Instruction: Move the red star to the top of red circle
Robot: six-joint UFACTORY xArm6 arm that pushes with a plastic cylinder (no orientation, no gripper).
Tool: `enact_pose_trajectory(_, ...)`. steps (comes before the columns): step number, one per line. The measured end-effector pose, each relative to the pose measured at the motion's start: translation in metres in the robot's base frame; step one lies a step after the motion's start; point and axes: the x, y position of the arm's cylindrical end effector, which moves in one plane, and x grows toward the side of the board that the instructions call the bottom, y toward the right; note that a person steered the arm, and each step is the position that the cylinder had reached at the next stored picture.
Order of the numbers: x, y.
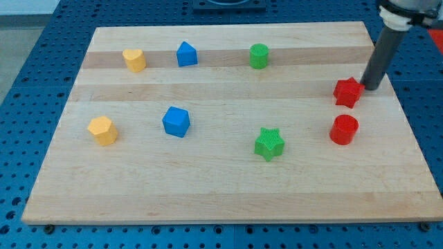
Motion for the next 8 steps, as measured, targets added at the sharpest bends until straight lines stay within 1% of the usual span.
enact_pose_trajectory(1, 0.007, -0.008)
enact_pose_trajectory(2, 0.023, -0.018)
enact_pose_trajectory(3, 0.025, -0.02)
enact_pose_trajectory(4, 0.021, -0.016)
enact_pose_trajectory(5, -0.02, -0.01)
enact_pose_trajectory(6, -0.027, -0.013)
enact_pose_trajectory(7, -0.017, -0.026)
enact_pose_trajectory(8, -0.012, -0.026)
